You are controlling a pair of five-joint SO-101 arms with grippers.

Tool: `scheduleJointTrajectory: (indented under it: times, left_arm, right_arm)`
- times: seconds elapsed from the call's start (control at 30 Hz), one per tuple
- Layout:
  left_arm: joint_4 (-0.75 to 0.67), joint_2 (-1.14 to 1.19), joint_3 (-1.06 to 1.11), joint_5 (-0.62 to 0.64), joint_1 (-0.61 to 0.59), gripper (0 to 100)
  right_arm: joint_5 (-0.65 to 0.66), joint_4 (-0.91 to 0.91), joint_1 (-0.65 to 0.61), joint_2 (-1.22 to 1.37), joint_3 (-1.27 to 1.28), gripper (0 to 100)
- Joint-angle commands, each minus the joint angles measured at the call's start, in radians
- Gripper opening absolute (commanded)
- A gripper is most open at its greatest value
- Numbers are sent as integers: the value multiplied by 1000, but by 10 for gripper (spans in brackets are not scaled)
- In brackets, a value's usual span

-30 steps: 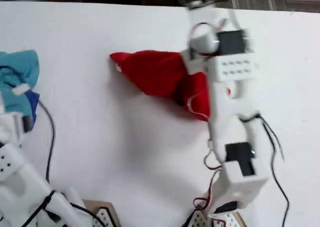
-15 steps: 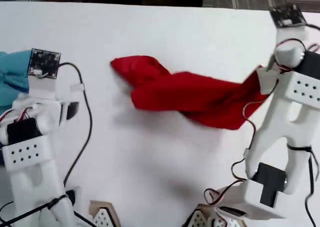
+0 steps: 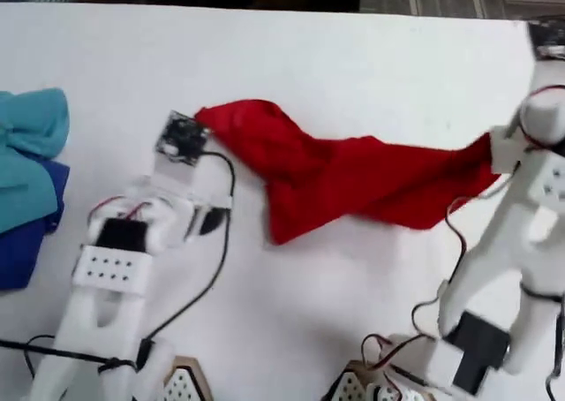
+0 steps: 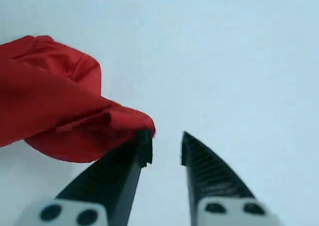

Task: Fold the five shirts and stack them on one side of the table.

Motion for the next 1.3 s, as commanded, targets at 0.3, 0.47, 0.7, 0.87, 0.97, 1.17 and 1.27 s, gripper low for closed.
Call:
scheduleJointTrajectory:
  times: [0.3,0.47,0.7,0.87,0.97,1.17,1.27]
  left_arm:
    - [-60,466,-252,281,155,374]
    - [164,684,-522,391,287,377]
    - [293,961,-746,411,391,373]
    - [293,1111,-831,408,390,372]
    - [301,1151,-866,404,390,287]
    - [305,1158,-894,336,388,42]
    - [350,1157,-911,331,376,25]
  right_arm:
    - [11,-13,31,-311,0,276]
    - [11,25,36,-328,0,276]
    - [11,45,38,-331,0,276]
    - [11,74,38,-331,0,276]
    - [11,79,38,-331,0,276]
    - [11,79,38,-331,0,276]
    - [11,79,38,-331,0,276]
